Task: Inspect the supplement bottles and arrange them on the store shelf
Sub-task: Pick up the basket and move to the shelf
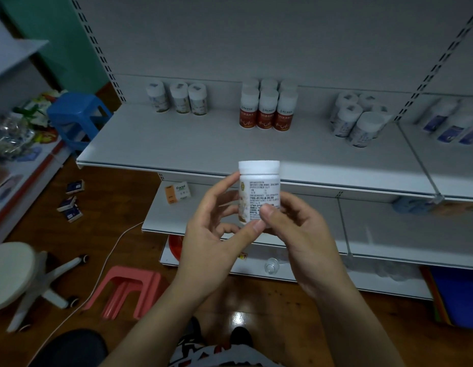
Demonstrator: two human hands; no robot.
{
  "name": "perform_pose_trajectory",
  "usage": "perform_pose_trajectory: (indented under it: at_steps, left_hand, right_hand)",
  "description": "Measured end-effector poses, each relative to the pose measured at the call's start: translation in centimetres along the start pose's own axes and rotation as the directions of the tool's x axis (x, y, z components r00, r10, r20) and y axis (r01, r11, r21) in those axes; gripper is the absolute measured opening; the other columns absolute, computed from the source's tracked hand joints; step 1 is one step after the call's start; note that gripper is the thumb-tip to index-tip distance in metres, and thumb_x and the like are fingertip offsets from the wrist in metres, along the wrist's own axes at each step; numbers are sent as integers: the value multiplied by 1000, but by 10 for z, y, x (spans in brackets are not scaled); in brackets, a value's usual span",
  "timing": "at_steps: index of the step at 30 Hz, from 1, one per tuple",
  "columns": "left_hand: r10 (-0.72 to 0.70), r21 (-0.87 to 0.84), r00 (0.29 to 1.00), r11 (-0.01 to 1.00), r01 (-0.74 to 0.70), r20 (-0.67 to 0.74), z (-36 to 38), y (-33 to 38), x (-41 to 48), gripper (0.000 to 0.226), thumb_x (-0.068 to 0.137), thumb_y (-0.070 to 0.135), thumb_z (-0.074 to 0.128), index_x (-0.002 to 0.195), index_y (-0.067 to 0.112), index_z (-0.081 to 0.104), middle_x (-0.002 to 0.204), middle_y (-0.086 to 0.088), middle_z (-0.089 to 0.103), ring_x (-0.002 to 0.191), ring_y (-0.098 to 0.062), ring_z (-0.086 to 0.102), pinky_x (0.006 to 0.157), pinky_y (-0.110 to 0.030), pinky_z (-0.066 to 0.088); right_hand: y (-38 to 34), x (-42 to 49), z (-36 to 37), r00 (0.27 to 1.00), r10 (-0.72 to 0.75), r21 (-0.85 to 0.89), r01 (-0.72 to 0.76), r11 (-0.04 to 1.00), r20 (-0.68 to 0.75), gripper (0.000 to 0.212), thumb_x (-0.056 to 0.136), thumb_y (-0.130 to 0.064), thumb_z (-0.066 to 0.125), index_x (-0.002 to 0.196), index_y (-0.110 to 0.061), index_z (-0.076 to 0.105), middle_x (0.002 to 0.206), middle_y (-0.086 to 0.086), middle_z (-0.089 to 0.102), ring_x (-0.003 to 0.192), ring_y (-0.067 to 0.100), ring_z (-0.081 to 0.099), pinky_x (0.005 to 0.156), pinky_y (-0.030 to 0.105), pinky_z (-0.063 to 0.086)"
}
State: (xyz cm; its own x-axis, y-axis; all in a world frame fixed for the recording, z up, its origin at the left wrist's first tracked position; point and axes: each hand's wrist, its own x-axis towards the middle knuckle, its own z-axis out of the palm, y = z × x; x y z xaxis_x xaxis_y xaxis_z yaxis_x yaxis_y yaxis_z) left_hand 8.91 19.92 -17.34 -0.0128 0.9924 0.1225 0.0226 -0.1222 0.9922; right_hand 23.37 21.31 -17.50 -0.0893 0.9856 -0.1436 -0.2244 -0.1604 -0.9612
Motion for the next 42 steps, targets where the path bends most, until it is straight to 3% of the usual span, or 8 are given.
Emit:
perform_pose_trajectory:
  at_steps: [7, 15, 21, 25, 28, 34, 38, 42]
  left_hand:
    - [-44, -35, 999, 998, 45, 16, -6, -4, 6, 71, 71, 19, 83, 134, 24, 50, 117, -3, 61, 97, -12, 64, 74, -27, 58]
    - [-16, 88, 1000, 996, 15, 8, -11, -9, 4, 80, 62, 35, 83, 134, 36, 49, 119, 16, 61, 90, -6, 58, 61, -18, 49]
    - [92, 253, 992, 961, -110, 83, -21, -11, 0, 68, 72, 36, 79, 132, 47, 48, 129, 21, 53, 119, -10, 51, 86, -26, 52]
    - [157, 317, 983, 931, -178, 90, -26, -18, 1, 77, 74, 8, 82, 126, 54, 49, 129, 26, 52, 125, -2, 48, 90, -14, 47]
    - [173, 285, 983, 940, -185, 64, -28, -18, 1, 71, 72, 12, 81, 124, 52, 51, 128, 25, 55, 126, -4, 49, 91, -13, 46]
    - [163, 254, 986, 952, -169, 44, -27, -14, -1, 63, 73, 23, 79, 124, 49, 52, 127, 28, 56, 122, -3, 51, 85, -14, 50]
    - [155, 178, 988, 973, -150, -15, -26, -11, -2, 48, 81, 39, 66, 127, 37, 52, 120, 17, 60, 109, -16, 58, 77, -30, 57]
    - [178, 155, 984, 972, -176, -1, -22, -4, -3, 41, 90, 35, 53, 131, 29, 52, 121, 13, 62, 115, -14, 59, 83, -20, 53]
  right_hand:
    - [5, 3, -1, 997, 70, 133, -68, 989, -14, 32, 89, -27, 60, 115, -8, 57, 100, 14, 74, 91, 28, 71, 77, 41, 57]
    - [5, 3, -4, 997, 50, -34, -48, 998, 58, 41, 79, -33, 71, 114, -12, 65, 101, 6, 75, 94, 22, 72, 82, 30, 57]
    - [9, 4, -11, 985, -72, -80, 86, 993, 159, 66, 68, 11, 79, 120, -26, 62, 118, -5, 69, 113, 11, 63, 85, 23, 54]
    - [1, 5, -10, 951, -230, -307, 287, 908, 207, 65, 70, 4, 79, 115, -40, 66, 125, -11, 64, 121, 10, 57, 96, 24, 50]
    - [-3, 4, -8, 931, -280, -340, 348, 874, 233, 59, 72, -5, 76, 120, -37, 63, 128, -12, 61, 125, 12, 54, 102, 27, 48]
    - [-3, -1, -5, 937, -266, -311, 329, 892, 228, 65, 74, -4, 79, 126, -38, 58, 130, -15, 61, 126, 10, 54, 101, 25, 48]
    - [-2, -3, -3, 957, -245, -165, 270, 948, 157, 56, 78, -16, 70, 128, -33, 53, 123, -14, 66, 116, 7, 62, 90, 20, 52]
    - [-3, -7, -1, 977, -182, -106, 194, 975, 116, 41, 85, -27, 53, 126, -35, 50, 106, -10, 74, 99, 7, 69, 77, 17, 54]
